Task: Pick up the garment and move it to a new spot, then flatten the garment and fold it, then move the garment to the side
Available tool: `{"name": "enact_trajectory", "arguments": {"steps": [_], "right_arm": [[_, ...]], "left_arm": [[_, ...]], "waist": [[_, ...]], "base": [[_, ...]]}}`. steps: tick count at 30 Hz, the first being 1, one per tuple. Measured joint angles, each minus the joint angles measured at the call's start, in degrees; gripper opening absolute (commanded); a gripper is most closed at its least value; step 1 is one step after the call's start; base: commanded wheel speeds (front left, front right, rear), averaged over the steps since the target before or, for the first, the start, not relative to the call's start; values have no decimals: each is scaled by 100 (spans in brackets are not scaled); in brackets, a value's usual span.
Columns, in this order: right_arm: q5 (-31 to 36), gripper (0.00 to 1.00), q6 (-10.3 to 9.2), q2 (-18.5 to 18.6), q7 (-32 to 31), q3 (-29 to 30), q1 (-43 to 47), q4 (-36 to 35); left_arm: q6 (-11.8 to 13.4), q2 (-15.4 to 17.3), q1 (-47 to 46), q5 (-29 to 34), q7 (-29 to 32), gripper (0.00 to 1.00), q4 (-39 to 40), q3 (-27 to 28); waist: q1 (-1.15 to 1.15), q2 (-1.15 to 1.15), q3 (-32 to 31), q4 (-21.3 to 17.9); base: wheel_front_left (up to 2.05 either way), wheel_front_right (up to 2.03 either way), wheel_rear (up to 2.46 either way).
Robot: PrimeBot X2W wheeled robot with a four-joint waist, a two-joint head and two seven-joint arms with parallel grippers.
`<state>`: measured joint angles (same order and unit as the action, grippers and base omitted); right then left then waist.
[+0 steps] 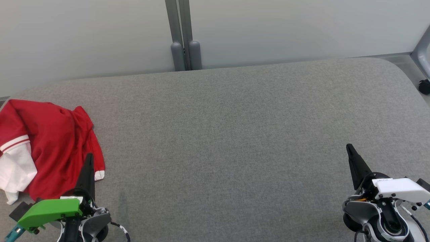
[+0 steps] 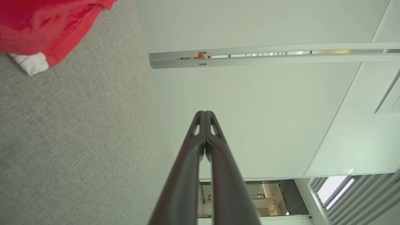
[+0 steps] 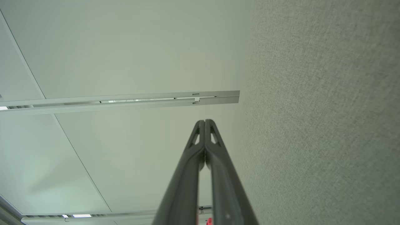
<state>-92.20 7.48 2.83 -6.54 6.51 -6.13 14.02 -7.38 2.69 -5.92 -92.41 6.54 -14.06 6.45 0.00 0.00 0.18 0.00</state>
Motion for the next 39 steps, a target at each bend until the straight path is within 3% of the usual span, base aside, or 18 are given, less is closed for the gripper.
{"name": "enact_trajectory", "arguments": {"steps": [39], "right_arm": [[0,0,0,0,-1,0,0,0]], "left_arm": [[0,0,0,0,0,0,0,0]], "waist": [[0,0,0,0]], "base": [[0,0,0]]}}
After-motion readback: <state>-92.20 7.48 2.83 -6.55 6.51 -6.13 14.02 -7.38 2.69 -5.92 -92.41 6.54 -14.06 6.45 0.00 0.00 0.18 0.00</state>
